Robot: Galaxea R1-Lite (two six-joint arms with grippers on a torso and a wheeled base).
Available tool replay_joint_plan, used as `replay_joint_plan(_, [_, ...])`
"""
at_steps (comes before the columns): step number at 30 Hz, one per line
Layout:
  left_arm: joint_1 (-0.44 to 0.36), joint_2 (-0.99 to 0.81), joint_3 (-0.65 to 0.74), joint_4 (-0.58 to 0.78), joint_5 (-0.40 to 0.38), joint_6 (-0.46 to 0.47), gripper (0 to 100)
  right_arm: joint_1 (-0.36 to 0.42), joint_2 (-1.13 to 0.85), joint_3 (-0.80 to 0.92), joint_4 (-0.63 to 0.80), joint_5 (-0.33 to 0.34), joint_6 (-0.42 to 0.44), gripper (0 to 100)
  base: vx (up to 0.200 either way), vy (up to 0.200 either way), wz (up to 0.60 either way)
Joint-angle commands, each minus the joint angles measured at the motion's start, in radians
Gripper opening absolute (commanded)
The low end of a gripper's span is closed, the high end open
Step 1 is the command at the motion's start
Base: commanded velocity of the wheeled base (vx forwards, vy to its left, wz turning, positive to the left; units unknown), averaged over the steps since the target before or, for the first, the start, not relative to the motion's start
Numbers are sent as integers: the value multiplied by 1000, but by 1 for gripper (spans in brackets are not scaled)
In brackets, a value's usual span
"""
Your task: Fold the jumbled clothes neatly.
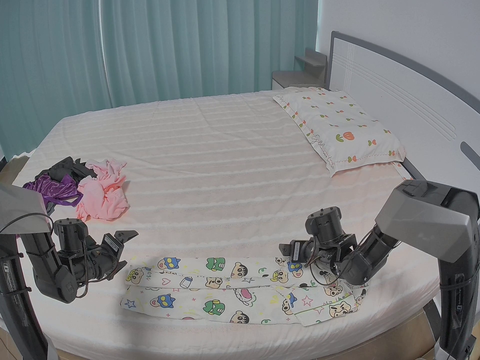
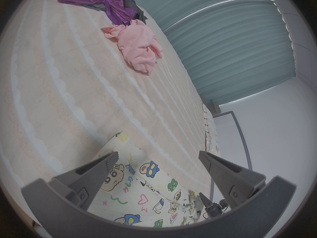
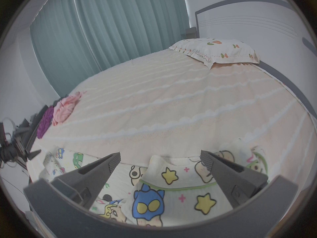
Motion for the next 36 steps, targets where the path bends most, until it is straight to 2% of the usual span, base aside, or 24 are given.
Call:
replay_joint_plan(1, [-1,3,1,0,0,6,100,10,52,-20,2,-5,-7,100,0,0,0])
replay_joint_plan(9, [-3,3,1,0,-2,8,100,17,44,-8,-4,-41,-15,100,0,0,0])
replay_joint_plan(10, [-3,3,1,0,-2,8,100,17,44,-8,-4,-41,-15,0,0,0,0])
replay_joint_plan(16, [-3,10,-1,0,-3,10,100,58,21,26,-9,-43,-14,0,0,0,0])
replay_joint_plan(35, [-3,8,-1,0,-6,8,100,119,-52,62,-5,-86,-14,0,0,0,0])
replay_joint_plan(36, [-3,10,-1,0,-6,8,100,141,-61,90,-7,-87,-14,0,0,0,0])
